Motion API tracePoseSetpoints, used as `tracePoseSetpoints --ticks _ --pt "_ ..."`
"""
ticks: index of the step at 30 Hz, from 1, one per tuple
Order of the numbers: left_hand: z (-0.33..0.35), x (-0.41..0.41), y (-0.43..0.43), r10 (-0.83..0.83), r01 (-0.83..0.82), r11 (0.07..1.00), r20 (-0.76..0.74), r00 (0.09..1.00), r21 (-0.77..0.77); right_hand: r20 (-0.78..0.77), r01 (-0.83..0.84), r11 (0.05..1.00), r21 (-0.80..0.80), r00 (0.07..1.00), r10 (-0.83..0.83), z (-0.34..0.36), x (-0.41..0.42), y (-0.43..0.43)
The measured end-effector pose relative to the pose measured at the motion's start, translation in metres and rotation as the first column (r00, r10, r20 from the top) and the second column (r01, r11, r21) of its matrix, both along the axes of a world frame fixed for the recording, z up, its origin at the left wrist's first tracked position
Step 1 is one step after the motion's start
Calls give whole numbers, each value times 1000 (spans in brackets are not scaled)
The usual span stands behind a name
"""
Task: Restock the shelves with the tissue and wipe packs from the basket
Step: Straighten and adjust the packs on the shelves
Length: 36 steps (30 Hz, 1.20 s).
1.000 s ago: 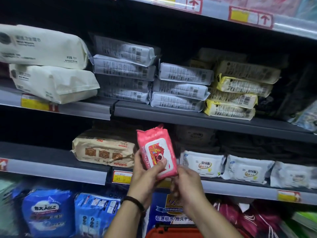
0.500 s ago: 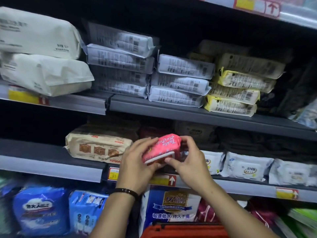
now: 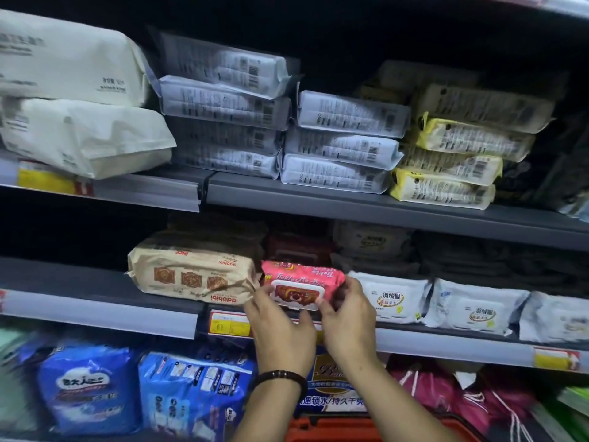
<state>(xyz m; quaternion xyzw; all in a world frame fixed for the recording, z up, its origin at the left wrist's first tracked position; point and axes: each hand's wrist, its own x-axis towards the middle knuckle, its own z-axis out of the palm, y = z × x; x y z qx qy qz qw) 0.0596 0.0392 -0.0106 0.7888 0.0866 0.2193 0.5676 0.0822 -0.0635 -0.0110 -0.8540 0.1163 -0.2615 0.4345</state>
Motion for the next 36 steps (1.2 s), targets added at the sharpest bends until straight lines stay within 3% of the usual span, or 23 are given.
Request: tracePoseSetpoints --ticks 4,9,15,18,21,23,25,28,32,36 --pt "-3 -1 2 -66 65 997 -15 998 -44 -11 45 999 12 999 -45 3 1 2" --pt "-3 12 19 -244 241 970 -143 959 -41 -68 32 999 -18 997 -33 6 -4 4" --pt "1 4 22 -243 227 966 -146 959 -120 -99 -5 1000 -29 995 2 12 -4 -4" --pt "0 3 26 -251 236 964 -132 959 -120 -31 12 995 98 999 -9 12 -11 1" --pt "4 1 39 -182 164 977 -129 975 -138 66 118 978 173 989 -131 8 -29 22" --pt "5 3 54 -113 89 979 -126 986 -182 52 40 994 106 998 -46 4 -36 42" --pt "7 5 76 -17 -15 974 -136 991 -227 -69 -144 989 10 987 145 7 -39 66" --pt "8 9 115 69 -128 937 -187 980 -325 -132 -312 903 -296 949 285 17 -35 96" --pt "5 11 150 48 -154 891 -247 968 -427 117 -188 721 -667 930 350 37 -9 141" --pt "-2 14 169 -12 -126 833 -246 969 -539 93 -65 626 -777 972 216 44 36 167"
